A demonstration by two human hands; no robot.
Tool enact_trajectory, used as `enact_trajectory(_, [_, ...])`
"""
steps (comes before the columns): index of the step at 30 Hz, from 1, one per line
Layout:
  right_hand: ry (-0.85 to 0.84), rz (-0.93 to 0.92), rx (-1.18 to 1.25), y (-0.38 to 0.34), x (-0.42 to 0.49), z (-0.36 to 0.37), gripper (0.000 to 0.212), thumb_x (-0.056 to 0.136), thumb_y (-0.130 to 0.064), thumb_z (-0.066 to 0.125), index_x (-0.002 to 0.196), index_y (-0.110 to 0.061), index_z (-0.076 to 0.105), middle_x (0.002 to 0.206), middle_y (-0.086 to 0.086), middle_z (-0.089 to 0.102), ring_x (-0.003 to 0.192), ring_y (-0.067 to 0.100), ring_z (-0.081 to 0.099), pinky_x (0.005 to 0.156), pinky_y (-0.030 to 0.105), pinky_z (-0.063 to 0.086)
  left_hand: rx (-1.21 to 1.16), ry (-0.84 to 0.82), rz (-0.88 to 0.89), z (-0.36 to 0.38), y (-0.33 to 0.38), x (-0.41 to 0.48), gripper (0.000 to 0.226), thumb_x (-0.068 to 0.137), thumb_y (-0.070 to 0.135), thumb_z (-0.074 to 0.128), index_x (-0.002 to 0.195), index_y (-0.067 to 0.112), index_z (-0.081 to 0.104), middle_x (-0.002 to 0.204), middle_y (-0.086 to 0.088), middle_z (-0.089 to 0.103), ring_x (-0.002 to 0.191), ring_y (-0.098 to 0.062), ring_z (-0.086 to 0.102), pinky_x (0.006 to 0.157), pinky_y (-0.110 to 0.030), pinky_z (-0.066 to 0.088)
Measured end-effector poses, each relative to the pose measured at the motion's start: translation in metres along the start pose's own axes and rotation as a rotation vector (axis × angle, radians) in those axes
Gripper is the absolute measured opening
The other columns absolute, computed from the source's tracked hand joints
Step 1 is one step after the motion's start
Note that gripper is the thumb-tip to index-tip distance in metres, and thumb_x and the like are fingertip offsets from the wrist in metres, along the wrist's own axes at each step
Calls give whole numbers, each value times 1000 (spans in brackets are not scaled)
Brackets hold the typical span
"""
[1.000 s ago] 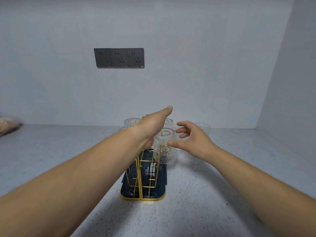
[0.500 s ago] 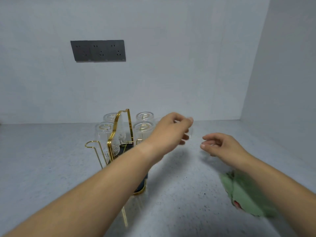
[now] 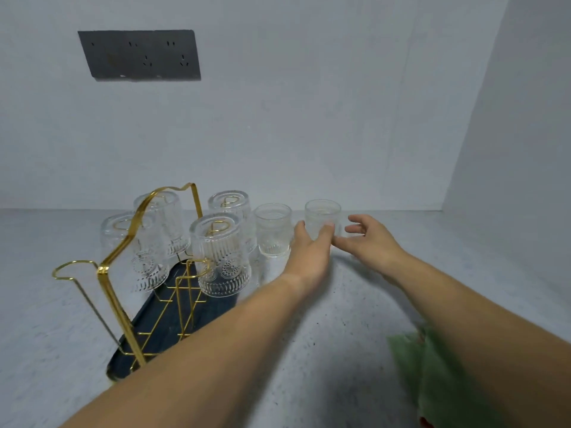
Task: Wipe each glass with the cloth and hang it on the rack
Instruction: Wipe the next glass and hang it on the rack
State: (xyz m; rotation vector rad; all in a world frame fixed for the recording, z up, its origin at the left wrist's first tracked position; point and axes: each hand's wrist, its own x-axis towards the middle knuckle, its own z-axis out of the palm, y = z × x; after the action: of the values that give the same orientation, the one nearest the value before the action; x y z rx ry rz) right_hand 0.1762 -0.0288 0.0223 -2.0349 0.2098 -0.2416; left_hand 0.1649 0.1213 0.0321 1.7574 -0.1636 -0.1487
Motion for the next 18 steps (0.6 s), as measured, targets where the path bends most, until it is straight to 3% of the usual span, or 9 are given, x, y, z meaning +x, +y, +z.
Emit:
enact_trajectory(6, [-36, -6, 3, 12, 41, 12, 105, 71, -37, 90, 155, -15, 31, 146, 7, 50, 130, 23, 55, 107, 38, 46, -25, 58, -4, 20, -17, 44, 88, 104, 60, 46, 166, 14, 5, 172, -9, 22, 158, -26, 24, 128, -43, 21])
enact_trajectory(8, [-88, -13, 10, 14, 47, 11, 112, 61, -37, 91, 154, -13, 34, 142, 6, 54, 124, 21, 61, 101, 33, 50, -46, 61, -9, 23, -19, 50, 88, 103, 61, 46, 166, 14, 6, 171, -10, 26, 157, -27, 28, 127, -43, 23])
enact_trajectory(10, [-145, -26, 34, 17, 55, 13, 96, 63, -22, 90, 146, -10, 43, 128, 7, 65, 97, 9, 72, 80, 18, 54, -49, 80, 0, 27, -21, 57, 87, 103, 60, 47, 166, 13, 10, 168, -12, 30, 155, -28, 32, 126, -42, 25])
enact_trajectory(13, [-122, -65, 58, 21, 61, 16, 50, 83, 3, 74, 130, -6, 57, 95, 1, 72, 63, -9, 69, 58, 6, 47, -56, 80, 19, 29, -24, 62, 88, 102, 63, 47, 166, 14, 12, 169, -13, 30, 156, -29, 29, 127, -46, 24])
enact_trajectory(16, [-73, -81, 82, 19, 58, 13, 40, 84, 0, 76, 120, -11, 63, 89, -3, 73, 62, -9, 68, 57, 4, 46, -49, 55, 32, 28, -22, 58, 104, 85, 78, 46, 165, 18, 19, 166, -10, 36, 155, -29, 30, 127, -49, 25])
enact_trajectory(18, [-80, -82, 113, 13, 48, 8, 41, 82, -10, 83, 119, -16, 65, 96, -2, 77, 75, -2, 73, 67, 9, 50, -50, 50, 72, 27, -22, 50, 115, 69, 88, 43, 162, 22, 26, 161, -7, 43, 153, -28, 35, 125, -51, 28])
